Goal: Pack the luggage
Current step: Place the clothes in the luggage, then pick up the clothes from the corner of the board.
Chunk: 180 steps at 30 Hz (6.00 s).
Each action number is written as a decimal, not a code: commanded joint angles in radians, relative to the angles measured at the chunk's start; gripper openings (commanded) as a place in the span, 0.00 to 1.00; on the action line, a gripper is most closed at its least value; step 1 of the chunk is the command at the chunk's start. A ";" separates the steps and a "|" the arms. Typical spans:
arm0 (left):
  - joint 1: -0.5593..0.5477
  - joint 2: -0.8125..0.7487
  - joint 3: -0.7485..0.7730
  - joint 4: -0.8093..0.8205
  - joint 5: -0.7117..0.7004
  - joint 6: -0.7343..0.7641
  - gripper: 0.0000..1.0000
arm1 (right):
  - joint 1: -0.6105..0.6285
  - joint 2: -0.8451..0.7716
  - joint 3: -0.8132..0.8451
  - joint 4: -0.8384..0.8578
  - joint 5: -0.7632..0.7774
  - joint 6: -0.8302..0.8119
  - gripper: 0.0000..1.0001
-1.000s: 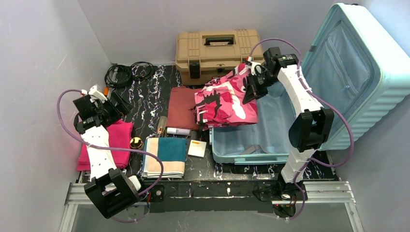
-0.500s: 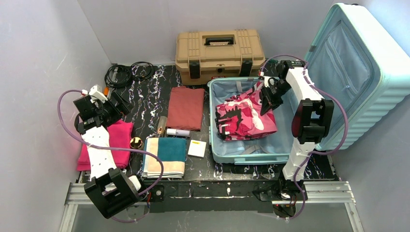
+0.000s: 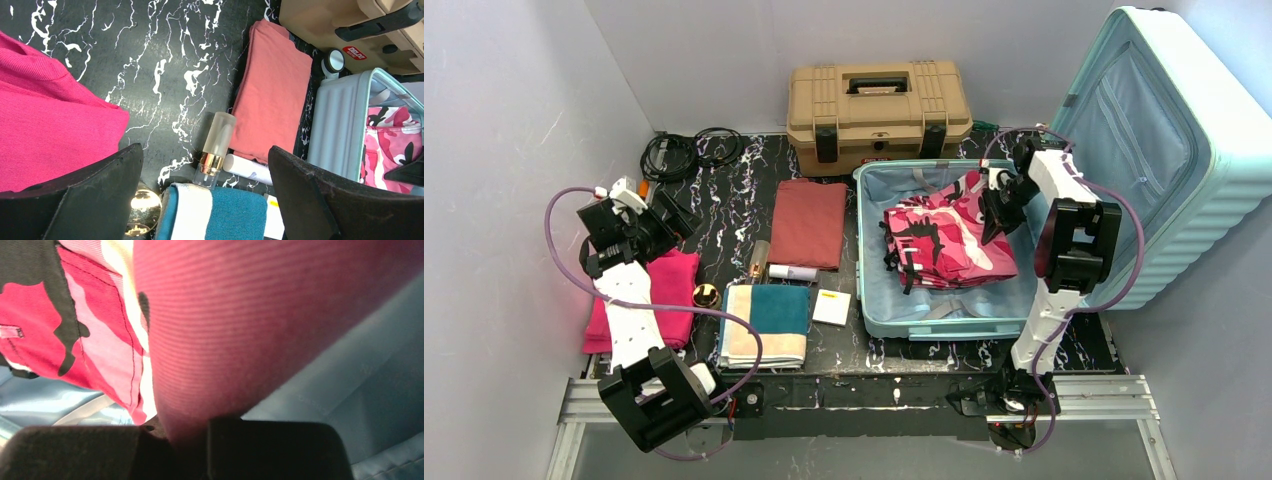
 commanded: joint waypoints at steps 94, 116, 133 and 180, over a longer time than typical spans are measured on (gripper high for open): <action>0.007 -0.065 0.158 -0.196 0.144 0.362 0.98 | 0.460 -0.349 -0.118 0.261 -0.079 -0.063 0.01; 0.005 -0.093 0.127 -0.444 -0.014 0.832 0.98 | 0.582 -0.453 -0.254 0.307 -0.103 -0.057 0.01; -0.147 -0.048 -0.103 -0.260 -0.425 0.849 0.98 | 0.638 -0.343 0.119 0.401 -0.254 0.144 0.60; -0.321 0.484 -0.010 -0.059 -0.772 0.668 0.00 | 0.642 -0.291 0.131 0.454 -0.265 0.167 0.63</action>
